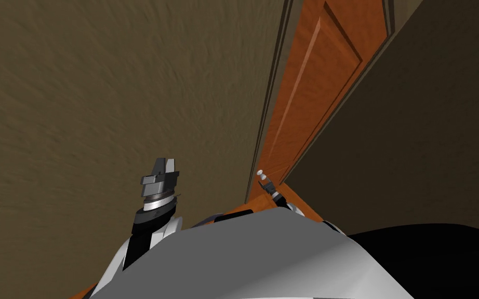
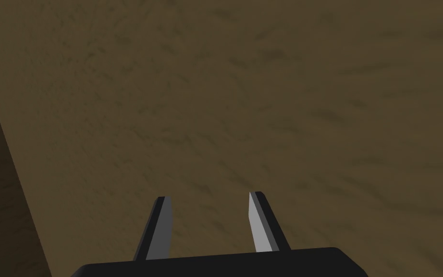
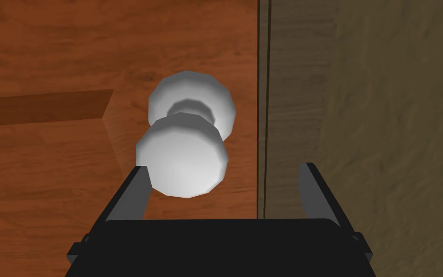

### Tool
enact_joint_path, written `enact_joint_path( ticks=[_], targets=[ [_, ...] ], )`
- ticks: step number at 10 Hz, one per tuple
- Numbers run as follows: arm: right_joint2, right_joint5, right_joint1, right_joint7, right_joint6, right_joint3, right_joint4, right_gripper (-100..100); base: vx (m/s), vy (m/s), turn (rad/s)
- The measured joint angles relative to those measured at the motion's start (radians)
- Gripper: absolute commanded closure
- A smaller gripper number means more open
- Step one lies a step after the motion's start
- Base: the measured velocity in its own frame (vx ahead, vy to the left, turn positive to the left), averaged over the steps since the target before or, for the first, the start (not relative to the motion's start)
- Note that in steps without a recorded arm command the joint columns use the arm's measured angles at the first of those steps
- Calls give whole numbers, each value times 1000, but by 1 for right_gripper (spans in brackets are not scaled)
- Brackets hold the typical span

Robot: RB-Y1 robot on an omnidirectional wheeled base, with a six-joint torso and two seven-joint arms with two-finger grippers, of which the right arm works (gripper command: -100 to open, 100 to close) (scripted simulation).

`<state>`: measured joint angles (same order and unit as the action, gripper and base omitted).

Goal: Pull the door open

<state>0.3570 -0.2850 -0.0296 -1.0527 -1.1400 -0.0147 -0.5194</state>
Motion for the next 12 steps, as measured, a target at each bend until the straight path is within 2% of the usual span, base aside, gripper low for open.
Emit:
enact_joint_path(
  ticks=[2, 3, 4, 5, 6, 7, 8, 9, 10, 12],
  targets=[
    [10, 12, -11, -5, -35, -15, 57, -100, 41, -7, 217],
    [19, 22, 10, -4, -43, -27, 52, -100, 59, -58, 241],
    [32, 32, 59, 11, -16, -39, -27, -100, 30, -29, 111],
    [37, 38, 45, 11, -26, -47, -20, -100, -7, 9, -8],
    [38, 40, 28, 5, -51, -50, 5, -100, 0, 0, 0],
    [40, 41, 19, 2, -64, -50, 35, -100, 5, 5, 4],
    [41, 42, 2, -1, -79, -51, 88, -100, 21, -27, 93],
    [44, 46, 21, 1, -74, -57, 75, -100, 6, -17, 39],
    [44, 47, 24, 2, -71, -58, 72, 100, -6, 8, -21],
    [41, 45, 22, 2, -75, -54, 75, 100, -4, 13, -4]
  ],
)
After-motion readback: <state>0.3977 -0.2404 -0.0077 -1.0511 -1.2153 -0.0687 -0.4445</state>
